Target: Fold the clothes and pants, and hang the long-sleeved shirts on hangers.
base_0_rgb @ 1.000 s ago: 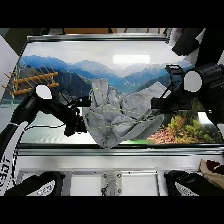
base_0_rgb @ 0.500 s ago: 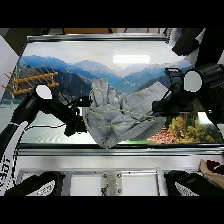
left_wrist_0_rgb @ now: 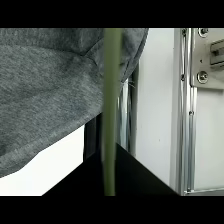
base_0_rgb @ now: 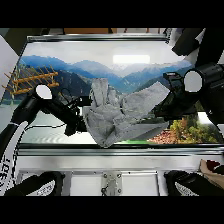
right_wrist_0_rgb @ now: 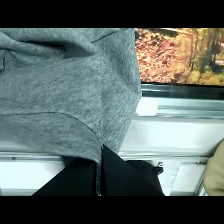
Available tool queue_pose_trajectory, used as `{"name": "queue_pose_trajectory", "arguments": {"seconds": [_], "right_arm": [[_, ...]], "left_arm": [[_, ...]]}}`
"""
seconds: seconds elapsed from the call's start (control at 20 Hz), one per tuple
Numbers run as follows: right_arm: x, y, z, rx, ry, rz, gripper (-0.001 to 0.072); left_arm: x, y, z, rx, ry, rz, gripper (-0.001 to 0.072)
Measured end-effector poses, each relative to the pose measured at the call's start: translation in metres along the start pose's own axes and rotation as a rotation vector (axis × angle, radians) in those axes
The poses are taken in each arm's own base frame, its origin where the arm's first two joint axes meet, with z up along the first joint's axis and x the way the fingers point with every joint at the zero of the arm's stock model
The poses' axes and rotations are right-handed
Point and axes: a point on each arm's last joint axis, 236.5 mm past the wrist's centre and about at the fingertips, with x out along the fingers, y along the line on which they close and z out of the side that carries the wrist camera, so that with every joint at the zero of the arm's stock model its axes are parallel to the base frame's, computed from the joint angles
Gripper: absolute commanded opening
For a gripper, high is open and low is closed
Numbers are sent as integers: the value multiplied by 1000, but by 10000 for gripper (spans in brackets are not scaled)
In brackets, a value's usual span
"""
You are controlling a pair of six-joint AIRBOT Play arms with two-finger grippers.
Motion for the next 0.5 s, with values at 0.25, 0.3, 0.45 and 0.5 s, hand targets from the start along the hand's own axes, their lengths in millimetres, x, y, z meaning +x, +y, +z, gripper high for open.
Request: {"name": "queue_pose_trajectory", "arguments": {"seconds": [0.25,0.3,0.45,0.5], "right_arm": [[-1,6,-2,-34,-1,0,17],[-1,7,-3,-39,-2,0,17],[-1,9,3,-40,-26,3,17],[-1,9,5,-38,-36,3,17]], "left_arm": [[0,1,0,1,-1,5,12],[0,2,0,1,-2,6,12],[1,1,2,7,0,6,12],[3,1,3,13,2,6,12]]}}
